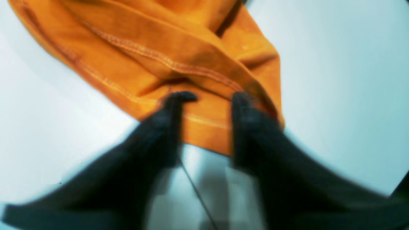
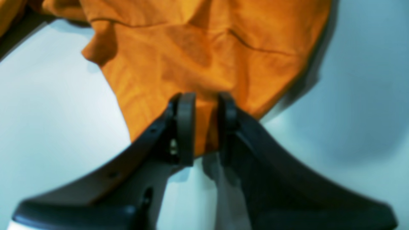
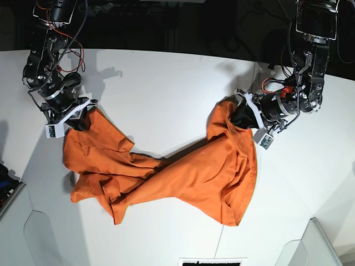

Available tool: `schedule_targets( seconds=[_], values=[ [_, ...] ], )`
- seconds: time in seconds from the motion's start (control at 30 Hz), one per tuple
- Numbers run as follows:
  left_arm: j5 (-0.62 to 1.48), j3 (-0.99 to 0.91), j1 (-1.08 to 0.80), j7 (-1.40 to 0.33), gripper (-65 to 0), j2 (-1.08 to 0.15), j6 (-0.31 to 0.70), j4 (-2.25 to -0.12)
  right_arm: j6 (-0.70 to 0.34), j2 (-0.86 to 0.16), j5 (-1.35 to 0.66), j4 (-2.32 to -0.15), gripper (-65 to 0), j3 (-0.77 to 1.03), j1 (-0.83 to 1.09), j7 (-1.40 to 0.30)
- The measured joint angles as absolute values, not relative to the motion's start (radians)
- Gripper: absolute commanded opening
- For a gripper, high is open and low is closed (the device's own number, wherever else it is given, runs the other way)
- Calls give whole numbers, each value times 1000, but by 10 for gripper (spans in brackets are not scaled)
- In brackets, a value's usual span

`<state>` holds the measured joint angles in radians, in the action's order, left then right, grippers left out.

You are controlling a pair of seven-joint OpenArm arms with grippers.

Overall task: Layout the t-shirt on the table in an organized manner, then fold the t-shirt properly
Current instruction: 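Regrasp the shirt with the left gripper and spread it outward, then grasp the shirt hem with the left gripper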

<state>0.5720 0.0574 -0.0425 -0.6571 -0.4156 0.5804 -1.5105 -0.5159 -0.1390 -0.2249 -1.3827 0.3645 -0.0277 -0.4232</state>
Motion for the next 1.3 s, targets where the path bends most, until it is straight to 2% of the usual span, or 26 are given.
schedule_targets(
  seconds=[0.03, 0.07, 0.2, 0.37, 0.73, 0.97, 1.1, 1.2, 1.3],
  values=[
    [572, 57, -47, -656, -639, -416, 581, -1510, -516, -140, -215, -1383, -650, 364, -28, -423],
    [569, 58, -51, -656, -650, -415, 582, -1510, -516, -142, -212, -1383, -650, 364, -28, -423],
    [485, 58, -50, -626, -650, -416, 588, -1511, -517, -155, -208, -1383, -650, 364, -28, -425],
    [464, 57, -50, -624, -650, -469, 565, -1511, -520, -233, -207, -1383, -650, 362, -19, -440],
    [517, 58, -67, -662, -650, -590, 592, -1511, -521, -359, -266, -1433, -650, 367, 44, -500],
    [534, 59, -69, -700, -649, -694, 594, -1511, -521, -420, -290, -1435, -650, 446, 47, -533],
    [554, 59, -69, -700, -508, -709, 591, -1511, -521, -447, -311, -1435, -650, 469, 47, -539],
    [587, 59, -69, -710, -494, -715, 560, -1511, -520, -455, -319, -1435, -650, 477, 47, -540],
    [720, 19, -72, -687, -494, -717, 589, -1524, -520, -451, -389, -1435, -650, 477, 47, -558]
  ],
)
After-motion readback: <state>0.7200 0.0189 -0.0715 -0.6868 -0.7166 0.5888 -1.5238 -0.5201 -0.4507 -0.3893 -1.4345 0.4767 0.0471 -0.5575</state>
